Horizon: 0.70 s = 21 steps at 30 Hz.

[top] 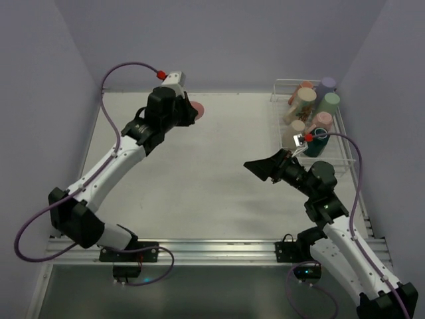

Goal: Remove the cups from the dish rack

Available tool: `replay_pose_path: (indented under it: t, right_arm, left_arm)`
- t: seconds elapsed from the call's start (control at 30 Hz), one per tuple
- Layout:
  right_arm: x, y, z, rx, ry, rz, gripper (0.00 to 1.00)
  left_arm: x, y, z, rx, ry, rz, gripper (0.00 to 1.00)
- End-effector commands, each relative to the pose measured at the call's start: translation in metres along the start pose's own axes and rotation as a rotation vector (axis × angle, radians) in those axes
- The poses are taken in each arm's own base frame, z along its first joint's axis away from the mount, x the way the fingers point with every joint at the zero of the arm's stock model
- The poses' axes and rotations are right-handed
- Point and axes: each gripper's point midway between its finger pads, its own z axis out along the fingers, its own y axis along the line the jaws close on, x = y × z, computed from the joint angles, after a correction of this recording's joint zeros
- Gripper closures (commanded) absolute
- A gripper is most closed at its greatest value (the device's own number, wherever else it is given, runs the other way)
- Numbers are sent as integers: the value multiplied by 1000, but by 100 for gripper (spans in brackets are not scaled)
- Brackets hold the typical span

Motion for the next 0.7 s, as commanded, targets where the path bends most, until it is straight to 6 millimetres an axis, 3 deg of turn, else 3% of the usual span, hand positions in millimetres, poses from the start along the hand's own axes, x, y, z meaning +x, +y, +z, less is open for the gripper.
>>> replay_pose_path:
  t: [0.0,0.03,0.07,0.2,0.27,0.33,0.37,0.43,0.47,0.53,0.67]
  right_arm:
    - [15,-37,-12,167,36,-51,1]
    - [17,-40,-14,179,39,-59,1]
    - [18,-44,-16,197,41,-78,1]
    - [25,-52,-25,238,63,-100,1]
    - [26,-54,-27,248,64,-117,1]
    - [28,-57,-29,261,70,-132,1]
    - [29,-59,-30,267,74,-132,1]
    - [32,-61,-30,270,85,-131,1]
    - [33,-63,-30,272,91,-128,1]
    - [36,-65,-29,270,98,-128,1]
    - [37,-69,-28,282,112,-133,1]
  left_arm:
    - [35,110,9,-401,216,148,100]
    - [25,130,11,-453,216,135,100]
    - [43,150,19,-501,297,145,100]
    - [52,200,25,-618,373,126,100]
    - [60,214,27,-648,419,126,100]
    - [53,228,27,-674,424,122,100]
    - [65,235,28,-687,479,124,100]
    - [59,244,31,-694,492,108,100]
    - [68,252,32,-707,537,110,100]
    - [66,258,35,-716,547,108,100]
    - [80,274,45,-722,613,89,100]
